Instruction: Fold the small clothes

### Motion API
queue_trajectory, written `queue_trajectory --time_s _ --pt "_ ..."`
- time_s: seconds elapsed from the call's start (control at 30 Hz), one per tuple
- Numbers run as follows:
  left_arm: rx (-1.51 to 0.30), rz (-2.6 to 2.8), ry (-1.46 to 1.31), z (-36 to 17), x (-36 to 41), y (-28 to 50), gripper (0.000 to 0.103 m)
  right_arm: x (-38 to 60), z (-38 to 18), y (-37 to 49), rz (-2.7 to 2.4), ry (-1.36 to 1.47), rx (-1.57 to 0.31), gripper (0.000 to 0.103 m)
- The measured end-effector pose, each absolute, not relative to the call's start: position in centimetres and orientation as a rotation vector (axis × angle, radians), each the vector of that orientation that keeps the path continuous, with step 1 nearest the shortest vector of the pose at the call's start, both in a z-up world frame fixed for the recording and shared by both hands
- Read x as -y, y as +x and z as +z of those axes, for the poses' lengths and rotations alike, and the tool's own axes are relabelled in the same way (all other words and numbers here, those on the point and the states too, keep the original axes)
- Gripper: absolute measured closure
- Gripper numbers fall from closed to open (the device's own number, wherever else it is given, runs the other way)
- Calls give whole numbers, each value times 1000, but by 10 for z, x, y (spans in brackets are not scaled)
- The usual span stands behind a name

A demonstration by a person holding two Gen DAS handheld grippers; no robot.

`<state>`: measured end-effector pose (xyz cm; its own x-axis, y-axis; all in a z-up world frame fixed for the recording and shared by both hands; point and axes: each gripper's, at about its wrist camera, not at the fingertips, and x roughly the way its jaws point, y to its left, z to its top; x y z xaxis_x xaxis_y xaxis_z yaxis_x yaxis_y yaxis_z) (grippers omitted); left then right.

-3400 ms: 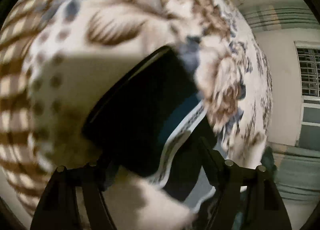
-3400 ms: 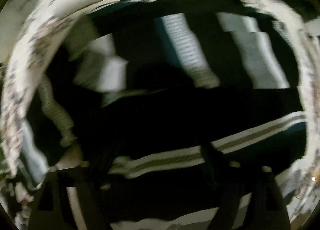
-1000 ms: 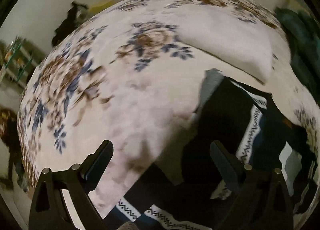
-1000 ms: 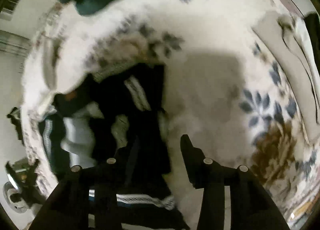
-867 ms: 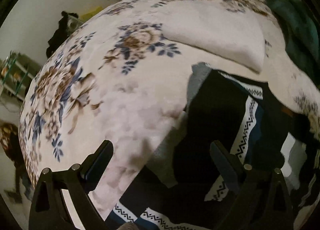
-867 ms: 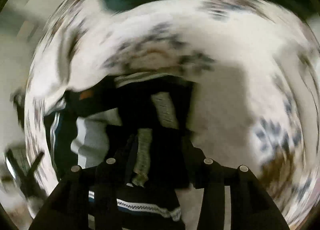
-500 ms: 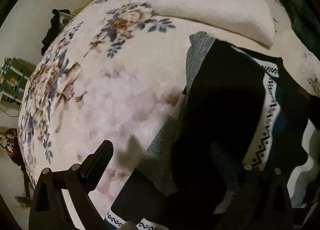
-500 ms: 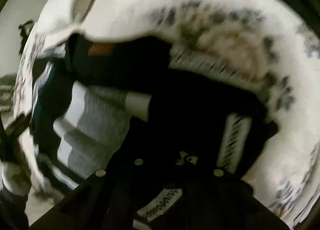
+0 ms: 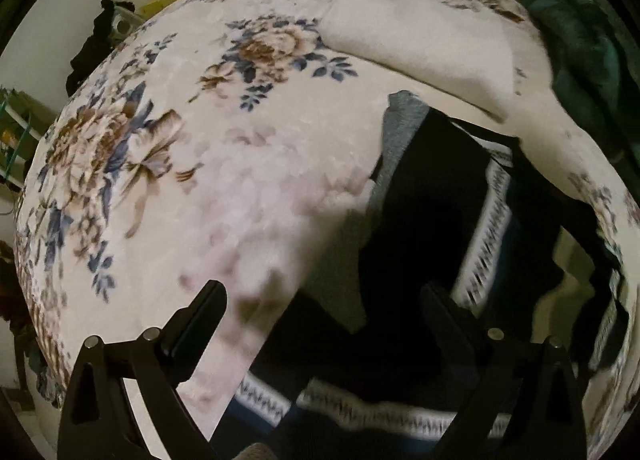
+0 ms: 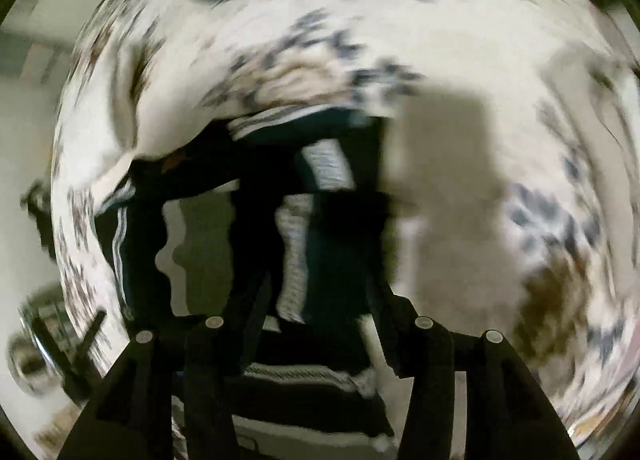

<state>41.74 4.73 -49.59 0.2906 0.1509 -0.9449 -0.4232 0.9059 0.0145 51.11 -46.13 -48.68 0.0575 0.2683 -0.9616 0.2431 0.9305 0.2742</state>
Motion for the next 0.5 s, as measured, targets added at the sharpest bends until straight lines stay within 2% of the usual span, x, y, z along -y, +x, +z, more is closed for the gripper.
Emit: queue_trajectory --time_s 0.17,0.43,0.47,0.5 --pt "-1191 405 -181 -488 -26 391 4 506 -503 530 -13 562 -1523 50" --pt "-1220 570 -127 -507 27 341 4 499 -607 617 170 677 -1593 50" --pt "-1221 593 -110 -507 36 334 4 496 -615 621 205 688 -1607 64" --pt "-1224 626 -90 -506 47 324 4 493 -620 623 247 683 -1617 83"
